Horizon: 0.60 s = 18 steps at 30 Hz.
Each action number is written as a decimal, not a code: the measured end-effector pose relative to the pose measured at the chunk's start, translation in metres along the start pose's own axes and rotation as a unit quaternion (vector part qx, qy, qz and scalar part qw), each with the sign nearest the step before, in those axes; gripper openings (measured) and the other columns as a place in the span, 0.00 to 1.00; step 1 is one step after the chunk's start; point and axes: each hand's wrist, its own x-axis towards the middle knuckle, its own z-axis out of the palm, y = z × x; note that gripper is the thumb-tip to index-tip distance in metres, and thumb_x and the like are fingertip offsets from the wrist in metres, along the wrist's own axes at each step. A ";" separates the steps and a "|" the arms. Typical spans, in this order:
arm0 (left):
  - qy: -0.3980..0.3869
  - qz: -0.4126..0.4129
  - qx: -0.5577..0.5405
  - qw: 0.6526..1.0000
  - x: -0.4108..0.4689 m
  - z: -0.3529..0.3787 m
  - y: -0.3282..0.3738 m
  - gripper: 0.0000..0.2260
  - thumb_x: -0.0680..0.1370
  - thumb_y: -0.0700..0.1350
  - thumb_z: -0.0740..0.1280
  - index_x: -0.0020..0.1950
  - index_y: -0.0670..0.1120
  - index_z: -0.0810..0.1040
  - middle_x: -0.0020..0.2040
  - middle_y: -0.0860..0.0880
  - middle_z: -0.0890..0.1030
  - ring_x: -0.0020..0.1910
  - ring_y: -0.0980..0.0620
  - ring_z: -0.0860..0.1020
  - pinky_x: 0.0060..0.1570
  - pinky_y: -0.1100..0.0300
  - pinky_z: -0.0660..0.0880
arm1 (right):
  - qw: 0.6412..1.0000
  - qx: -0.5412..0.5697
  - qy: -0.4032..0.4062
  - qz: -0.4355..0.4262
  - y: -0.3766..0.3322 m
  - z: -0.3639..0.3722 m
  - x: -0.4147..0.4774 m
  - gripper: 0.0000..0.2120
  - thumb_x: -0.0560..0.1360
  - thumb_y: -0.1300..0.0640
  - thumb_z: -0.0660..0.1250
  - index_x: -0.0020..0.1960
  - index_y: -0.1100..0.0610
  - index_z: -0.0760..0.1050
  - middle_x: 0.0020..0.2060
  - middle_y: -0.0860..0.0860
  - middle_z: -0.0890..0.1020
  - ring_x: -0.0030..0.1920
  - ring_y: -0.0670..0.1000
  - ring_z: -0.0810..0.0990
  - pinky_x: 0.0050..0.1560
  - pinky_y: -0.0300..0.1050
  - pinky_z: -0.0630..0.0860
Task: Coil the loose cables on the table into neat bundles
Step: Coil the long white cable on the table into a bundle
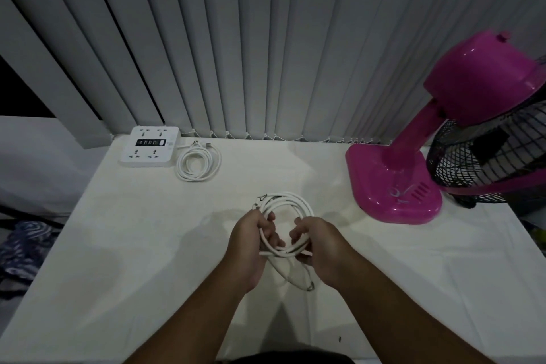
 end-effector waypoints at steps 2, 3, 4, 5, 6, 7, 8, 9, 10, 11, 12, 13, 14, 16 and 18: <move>-0.005 -0.012 0.034 0.999 0.001 -0.001 0.005 0.07 0.71 0.37 0.54 0.40 0.41 0.71 0.26 0.50 0.60 0.21 0.51 0.60 0.29 0.58 0.66 | 0.994 -0.074 0.012 -0.073 -0.001 -0.005 0.004 0.18 0.70 0.64 0.66 0.59 0.53 0.77 0.49 0.54 0.82 0.48 0.54 0.80 0.45 0.48 0.77; -0.013 -0.018 0.064 0.998 0.002 -0.002 0.008 0.08 0.71 0.37 0.54 0.40 0.41 0.71 0.26 0.50 0.59 0.21 0.51 0.59 0.28 0.59 0.64 | 0.987 -0.113 0.014 -0.110 -0.004 -0.007 0.003 0.20 0.69 0.63 0.67 0.59 0.50 0.76 0.51 0.53 0.82 0.50 0.53 0.80 0.47 0.49 0.78; -0.023 -0.021 0.094 0.995 0.002 -0.003 0.012 0.08 0.71 0.37 0.53 0.39 0.41 0.72 0.26 0.49 0.59 0.21 0.51 0.58 0.27 0.60 0.64 | 0.979 -0.149 -0.001 -0.136 -0.008 -0.008 0.001 0.20 0.68 0.62 0.68 0.58 0.47 0.76 0.51 0.52 0.83 0.49 0.52 0.81 0.47 0.48 0.78; -0.036 -0.022 0.115 0.992 0.002 -0.003 0.014 0.08 0.71 0.37 0.53 0.39 0.40 0.72 0.26 0.49 0.59 0.22 0.51 0.58 0.27 0.60 0.64 | 0.974 -0.174 -0.026 -0.145 -0.012 -0.008 -0.001 0.19 0.66 0.60 0.68 0.55 0.47 0.78 0.48 0.51 0.83 0.47 0.52 0.81 0.45 0.48 0.79; -0.049 -0.025 0.124 0.991 0.002 -0.003 0.016 0.09 0.71 0.37 0.54 0.39 0.40 0.73 0.27 0.48 0.60 0.22 0.51 0.59 0.27 0.59 0.65 | 0.971 -0.184 -0.047 -0.142 -0.015 -0.008 -0.002 0.17 0.64 0.59 0.67 0.52 0.49 0.79 0.45 0.51 0.83 0.43 0.52 0.81 0.41 0.48 0.79; -0.060 -0.031 0.120 0.990 0.002 -0.003 0.018 0.09 0.71 0.37 0.54 0.40 0.40 0.74 0.27 0.48 0.62 0.23 0.51 0.60 0.28 0.59 0.66 | 0.974 -0.176 -0.058 -0.133 -0.018 -0.008 -0.004 0.16 0.63 0.59 0.66 0.50 0.52 0.80 0.42 0.52 0.82 0.41 0.52 0.78 0.38 0.47 0.78; -0.073 -0.037 0.108 0.991 0.001 -0.003 0.019 0.08 0.72 0.38 0.56 0.39 0.40 0.75 0.28 0.47 0.66 0.24 0.50 0.64 0.30 0.58 0.68 | 0.978 -0.158 -0.052 -0.124 -0.021 -0.007 -0.004 0.15 0.63 0.59 0.65 0.49 0.54 0.80 0.39 0.53 0.80 0.40 0.53 0.76 0.37 0.48 0.77; -0.085 -0.041 0.093 0.991 0.000 -0.004 0.020 0.09 0.73 0.40 0.58 0.39 0.41 0.76 0.30 0.46 0.71 0.27 0.49 0.69 0.34 0.56 0.70 | 0.983 -0.139 -0.036 -0.117 -0.023 -0.007 -0.003 0.12 0.64 0.61 0.64 0.47 0.56 0.79 0.38 0.53 0.78 0.39 0.54 0.74 0.38 0.48 0.75; -0.093 -0.043 0.084 0.991 0.000 -0.006 0.020 0.10 0.75 0.44 0.59 0.40 0.41 0.78 0.33 0.44 0.76 0.31 0.47 0.74 0.38 0.55 0.72 | 0.987 -0.117 -0.014 -0.112 -0.023 -0.007 -0.002 0.09 0.67 0.63 0.64 0.46 0.57 0.78 0.36 0.54 0.76 0.39 0.54 0.72 0.39 0.49 0.73; -0.095 -0.043 0.083 0.991 0.000 -0.009 0.019 0.13 0.76 0.49 0.60 0.43 0.42 0.80 0.38 0.43 0.81 0.36 0.46 0.79 0.44 0.53 0.73 | 0.991 -0.092 0.008 -0.101 -0.022 -0.007 0.000 0.07 0.70 0.64 0.63 0.45 0.58 0.77 0.35 0.54 0.74 0.38 0.54 0.71 0.40 0.50 0.71; -0.094 -0.042 0.077 0.992 0.001 -0.013 0.017 0.17 0.77 0.54 0.60 0.47 0.43 0.83 0.44 0.42 0.84 0.41 0.45 0.81 0.48 0.51 0.73 | 0.994 -0.059 0.022 -0.085 -0.019 -0.006 0.002 0.07 0.71 0.66 0.62 0.44 0.58 0.76 0.35 0.55 0.73 0.36 0.54 0.70 0.40 0.50 0.70; -0.099 -0.043 0.054 0.993 0.003 -0.018 0.014 0.21 0.78 0.58 0.59 0.52 0.43 0.83 0.49 0.41 0.86 0.45 0.43 0.83 0.52 0.48 0.73 | 0.997 -0.022 0.027 -0.066 -0.017 -0.006 0.002 0.07 0.72 0.66 0.61 0.45 0.58 0.77 0.34 0.54 0.72 0.34 0.53 0.70 0.38 0.49 0.69; -0.113 -0.051 0.014 0.992 0.004 -0.022 0.011 0.26 0.78 0.61 0.58 0.57 0.43 0.83 0.54 0.40 0.85 0.49 0.42 0.83 0.57 0.46 0.73 | 0.998 0.009 0.029 -0.047 -0.015 -0.005 0.003 0.08 0.73 0.66 0.61 0.45 0.58 0.77 0.33 0.54 0.71 0.33 0.52 0.69 0.36 0.47 0.68; -0.141 -0.068 -0.071 0.985 0.003 -0.028 0.006 0.32 0.77 0.66 0.57 0.63 0.42 0.82 0.61 0.38 0.83 0.57 0.39 0.82 0.64 0.42 0.72 | 0.998 0.050 0.035 -0.018 -0.013 -0.005 0.002 0.09 0.74 0.67 0.60 0.46 0.58 0.78 0.32 0.52 0.70 0.30 0.51 0.68 0.35 0.43 0.67; -0.152 -0.061 -0.119 0.979 0.001 -0.029 0.001 0.32 0.75 0.65 0.59 0.64 0.42 0.81 0.63 0.37 0.82 0.61 0.39 0.81 0.65 0.43 0.71 | 0.995 0.084 0.047 -0.005 -0.011 -0.005 0.002 0.09 0.74 0.67 0.59 0.43 0.58 0.76 0.31 0.52 0.70 0.30 0.51 0.68 0.36 0.43 0.68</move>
